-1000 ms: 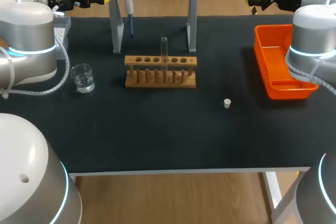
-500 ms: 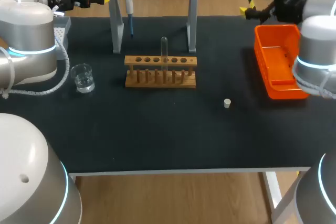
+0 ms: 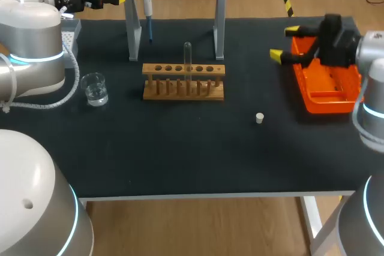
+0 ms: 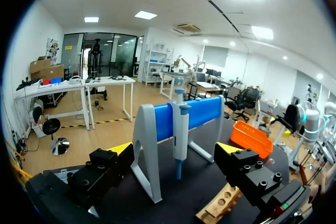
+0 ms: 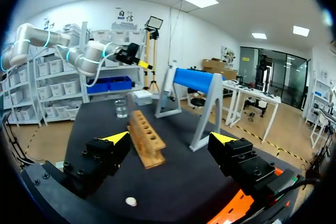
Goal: Invert the test tube, pick up the pipette, mount the tip to pipette, aspirate from beaker and dispense into the tube, eject the tip, return the pipette, and cap with the stopper.
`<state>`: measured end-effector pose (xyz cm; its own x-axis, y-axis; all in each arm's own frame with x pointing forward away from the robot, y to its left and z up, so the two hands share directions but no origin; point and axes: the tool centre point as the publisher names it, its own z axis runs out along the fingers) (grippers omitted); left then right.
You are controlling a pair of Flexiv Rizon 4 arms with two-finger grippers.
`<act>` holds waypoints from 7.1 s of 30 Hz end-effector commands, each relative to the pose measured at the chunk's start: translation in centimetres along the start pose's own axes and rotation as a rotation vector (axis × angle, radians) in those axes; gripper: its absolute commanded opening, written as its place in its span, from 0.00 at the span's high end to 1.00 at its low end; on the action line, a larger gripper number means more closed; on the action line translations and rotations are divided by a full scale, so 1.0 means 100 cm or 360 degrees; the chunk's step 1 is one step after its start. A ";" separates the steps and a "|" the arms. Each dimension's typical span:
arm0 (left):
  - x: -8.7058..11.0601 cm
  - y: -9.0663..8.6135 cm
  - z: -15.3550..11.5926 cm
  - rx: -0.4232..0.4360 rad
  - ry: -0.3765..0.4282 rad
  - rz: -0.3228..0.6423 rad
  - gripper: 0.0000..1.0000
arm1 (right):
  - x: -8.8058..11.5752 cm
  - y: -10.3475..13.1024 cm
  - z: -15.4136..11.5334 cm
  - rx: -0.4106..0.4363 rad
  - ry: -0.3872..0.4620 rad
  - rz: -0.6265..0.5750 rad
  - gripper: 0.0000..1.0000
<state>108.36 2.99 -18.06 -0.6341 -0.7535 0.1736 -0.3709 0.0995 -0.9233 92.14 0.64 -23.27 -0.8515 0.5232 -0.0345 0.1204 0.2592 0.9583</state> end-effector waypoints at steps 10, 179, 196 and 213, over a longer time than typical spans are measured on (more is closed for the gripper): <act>0.000 0.001 0.000 0.0004 0.0000 0.0000 0.00 | 0.089 -0.042 -0.022 -0.0127 0.0176 -0.0018 0.00; 0.193 0.126 -0.064 -0.0014 0.0082 0.0293 0.00 | 0.104 0.022 0.219 -0.0404 0.1120 -0.0100 0.41; 0.193 0.126 -0.064 -0.0014 0.0082 0.0293 0.00 | 0.109 0.020 0.222 -0.0411 0.1125 -0.0082 0.50; 0.193 0.126 -0.064 -0.0014 0.0082 0.0293 0.00 | 0.111 0.020 0.223 -0.0408 0.1121 -0.0082 0.79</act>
<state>87.06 -6.07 -23.94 -0.7260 -0.6874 0.0194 -0.2551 0.2430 -0.9359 94.16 25.07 -28.00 -0.9887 -0.1475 0.0259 0.0222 0.0263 0.9994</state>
